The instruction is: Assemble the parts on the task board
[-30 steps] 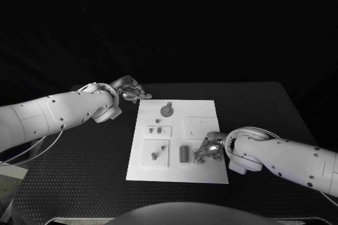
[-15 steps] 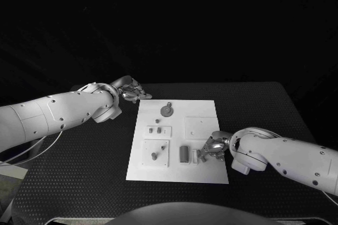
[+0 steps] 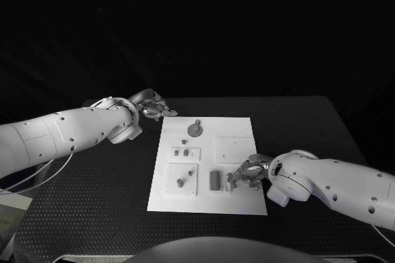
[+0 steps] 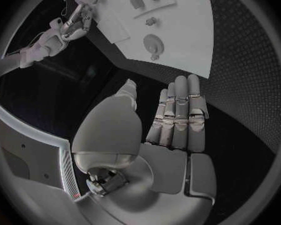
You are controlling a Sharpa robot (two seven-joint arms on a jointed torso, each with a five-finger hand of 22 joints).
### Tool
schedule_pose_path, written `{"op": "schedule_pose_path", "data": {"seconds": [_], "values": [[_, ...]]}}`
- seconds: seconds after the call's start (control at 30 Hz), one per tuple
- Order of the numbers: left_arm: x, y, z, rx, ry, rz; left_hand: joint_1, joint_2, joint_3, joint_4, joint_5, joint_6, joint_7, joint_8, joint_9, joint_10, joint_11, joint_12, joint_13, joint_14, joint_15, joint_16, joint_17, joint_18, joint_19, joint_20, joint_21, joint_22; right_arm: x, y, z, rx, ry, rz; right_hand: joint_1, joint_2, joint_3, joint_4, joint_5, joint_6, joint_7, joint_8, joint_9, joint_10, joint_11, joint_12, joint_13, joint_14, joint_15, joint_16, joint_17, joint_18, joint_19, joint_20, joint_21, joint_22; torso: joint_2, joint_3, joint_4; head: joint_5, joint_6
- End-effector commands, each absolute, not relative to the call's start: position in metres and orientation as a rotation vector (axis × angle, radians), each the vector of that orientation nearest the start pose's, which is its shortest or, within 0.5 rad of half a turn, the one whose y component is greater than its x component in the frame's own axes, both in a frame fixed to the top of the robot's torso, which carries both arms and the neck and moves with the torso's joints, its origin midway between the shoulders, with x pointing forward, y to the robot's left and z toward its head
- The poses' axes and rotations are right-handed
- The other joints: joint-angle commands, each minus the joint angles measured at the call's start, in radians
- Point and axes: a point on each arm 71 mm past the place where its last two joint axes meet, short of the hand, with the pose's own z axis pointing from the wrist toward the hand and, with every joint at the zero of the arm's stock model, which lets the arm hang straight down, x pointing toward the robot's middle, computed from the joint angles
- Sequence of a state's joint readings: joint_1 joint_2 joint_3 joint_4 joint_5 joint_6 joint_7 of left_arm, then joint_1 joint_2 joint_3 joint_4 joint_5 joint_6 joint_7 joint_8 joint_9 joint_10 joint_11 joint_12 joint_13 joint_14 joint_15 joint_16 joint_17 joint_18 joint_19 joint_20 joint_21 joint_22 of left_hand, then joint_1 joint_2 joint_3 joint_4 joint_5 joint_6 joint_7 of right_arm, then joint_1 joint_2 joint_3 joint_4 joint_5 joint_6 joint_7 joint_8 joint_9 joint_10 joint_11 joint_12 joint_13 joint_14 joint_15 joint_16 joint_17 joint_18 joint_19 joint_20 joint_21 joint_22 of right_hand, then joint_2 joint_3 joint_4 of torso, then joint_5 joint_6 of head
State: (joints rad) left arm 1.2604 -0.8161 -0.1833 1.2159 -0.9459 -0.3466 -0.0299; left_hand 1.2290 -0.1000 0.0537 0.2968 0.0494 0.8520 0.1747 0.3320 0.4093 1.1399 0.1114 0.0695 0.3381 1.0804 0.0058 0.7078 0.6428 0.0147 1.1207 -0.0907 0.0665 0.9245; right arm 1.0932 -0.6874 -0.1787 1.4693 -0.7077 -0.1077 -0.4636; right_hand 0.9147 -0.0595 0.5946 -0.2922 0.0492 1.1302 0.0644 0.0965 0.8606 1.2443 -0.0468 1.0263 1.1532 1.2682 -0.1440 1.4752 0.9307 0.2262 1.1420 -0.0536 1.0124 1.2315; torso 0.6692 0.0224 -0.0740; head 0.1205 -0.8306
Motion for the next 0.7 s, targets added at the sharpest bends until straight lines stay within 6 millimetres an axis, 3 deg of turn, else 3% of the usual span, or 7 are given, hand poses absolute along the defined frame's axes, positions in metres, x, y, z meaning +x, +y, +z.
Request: {"op": "schedule_pose_path", "data": {"seconds": [0.03,0.37,0.7], "values": [[0.5295,0.2948,-0.2203,-0.378,1.771,-0.589,0.008,0.001,-0.008,-0.001,0.001,0.008,-0.003,-0.004,-0.001,0.000,0.001,0.000,-0.001,0.006,0.000,-0.007,0.001,0.014,0.004,-0.001,0.003,-0.001,0.4219,-0.1530,-0.3217,0.683,2.529,0.660,0.001,-0.010,-0.007,0.001,-0.003,0.007,0.000,0.004,-0.002,0.009,0.001,0.006,-0.001,0.006,0.001,0.006,0.001,0.036,0.005,0.000,0.005,-0.002,0.000,-0.0002,0.0004,0.000,-0.001],[0.5293,0.2952,-0.2204,-0.378,1.772,-0.588,0.007,0.001,-0.009,-0.001,0.001,0.008,-0.003,-0.004,-0.001,0.000,0.001,0.000,-0.001,0.006,0.000,-0.007,0.001,0.013,0.004,-0.001,0.003,-0.001,0.4243,-0.1560,-0.3225,0.629,2.523,0.616,0.001,-0.011,-0.008,0.001,-0.003,0.008,-0.001,0.004,-0.002,0.010,0.000,0.005,-0.001,0.007,0.000,0.006,0.000,0.036,0.006,-0.001,0.005,-0.002,0.000,-0.0003,0.0004,-0.001,-0.002],[0.5293,0.2951,-0.2205,-0.378,1.775,-0.588,0.007,0.001,-0.011,-0.001,0.001,0.009,-0.003,-0.004,-0.002,0.000,0.001,0.000,-0.001,0.006,0.000,-0.007,0.002,0.014,0.004,-0.001,0.003,-0.002,0.4282,-0.1542,-0.3225,0.561,2.486,0.584,-0.040,-0.027,-0.029,0.006,-0.003,0.011,-0.001,0.000,-0.005,0.011,0.000,0.001,-0.004,0.008,-0.001,0.005,-0.004,0.036,0.008,0.001,0.003,-0.006,0.001,0.0005,0.0001,-0.001,-0.004]]}}
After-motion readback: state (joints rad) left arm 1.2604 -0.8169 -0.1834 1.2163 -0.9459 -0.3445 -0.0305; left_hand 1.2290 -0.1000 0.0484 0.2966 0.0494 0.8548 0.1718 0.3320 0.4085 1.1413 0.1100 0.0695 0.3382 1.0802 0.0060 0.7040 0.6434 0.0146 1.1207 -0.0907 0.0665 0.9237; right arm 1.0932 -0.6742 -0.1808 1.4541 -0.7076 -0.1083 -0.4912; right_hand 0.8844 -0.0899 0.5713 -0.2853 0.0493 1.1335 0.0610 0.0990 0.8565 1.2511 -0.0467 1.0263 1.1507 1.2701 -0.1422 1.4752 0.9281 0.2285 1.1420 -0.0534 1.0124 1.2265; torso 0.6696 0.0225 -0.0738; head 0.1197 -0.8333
